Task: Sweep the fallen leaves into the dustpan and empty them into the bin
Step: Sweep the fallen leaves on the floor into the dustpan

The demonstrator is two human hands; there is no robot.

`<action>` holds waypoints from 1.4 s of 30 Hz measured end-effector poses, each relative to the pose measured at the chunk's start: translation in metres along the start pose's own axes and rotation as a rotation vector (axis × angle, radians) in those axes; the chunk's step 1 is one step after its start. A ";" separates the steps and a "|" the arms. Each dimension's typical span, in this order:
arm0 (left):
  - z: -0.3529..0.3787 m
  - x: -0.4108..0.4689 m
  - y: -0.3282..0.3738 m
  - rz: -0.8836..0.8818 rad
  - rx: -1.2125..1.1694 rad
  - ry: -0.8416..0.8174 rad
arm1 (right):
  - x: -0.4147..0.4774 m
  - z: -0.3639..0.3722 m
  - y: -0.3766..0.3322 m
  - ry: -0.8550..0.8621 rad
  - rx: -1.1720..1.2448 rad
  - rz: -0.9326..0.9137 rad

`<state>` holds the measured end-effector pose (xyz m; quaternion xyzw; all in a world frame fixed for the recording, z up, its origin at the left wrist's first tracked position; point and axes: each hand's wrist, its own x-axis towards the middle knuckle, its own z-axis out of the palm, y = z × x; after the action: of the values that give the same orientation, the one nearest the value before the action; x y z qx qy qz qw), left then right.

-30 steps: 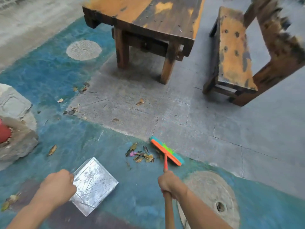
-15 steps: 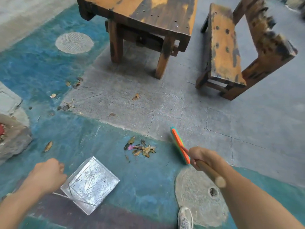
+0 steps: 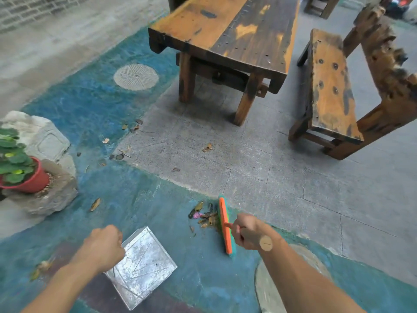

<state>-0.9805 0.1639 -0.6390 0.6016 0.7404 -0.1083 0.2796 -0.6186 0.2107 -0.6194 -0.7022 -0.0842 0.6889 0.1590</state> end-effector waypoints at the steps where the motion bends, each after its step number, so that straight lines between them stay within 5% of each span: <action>1: -0.002 -0.002 0.001 -0.003 -0.003 -0.007 | -0.006 -0.009 -0.003 -0.017 0.020 0.015; 5: -0.015 0.003 0.003 -0.020 -0.014 0.001 | -0.020 -0.045 -0.009 0.018 0.046 0.173; 10: -0.042 0.035 0.007 -0.037 -0.051 0.020 | -0.036 -0.070 -0.040 0.157 -0.199 0.161; 15: -0.055 0.074 0.020 -0.011 -0.021 0.057 | -0.009 -0.085 -0.092 0.129 -0.133 0.137; 25: -0.079 0.192 0.045 -0.132 -0.087 0.059 | 0.119 -0.048 -0.242 0.196 -0.902 -0.306; 30: -0.085 0.246 0.058 -0.220 -0.106 0.029 | 0.200 -0.005 -0.316 0.299 -1.041 -0.335; 36: -0.079 0.282 0.069 -0.243 -0.141 0.042 | 0.248 0.017 -0.315 0.320 -1.196 -0.254; 42: -0.081 0.297 0.066 -0.245 -0.171 0.019 | 0.203 -0.011 -0.261 0.244 -1.350 -0.171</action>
<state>-0.9767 0.4674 -0.7230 0.4819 0.8174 -0.0725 0.3072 -0.5738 0.5223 -0.7219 -0.7108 -0.5312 0.3867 -0.2510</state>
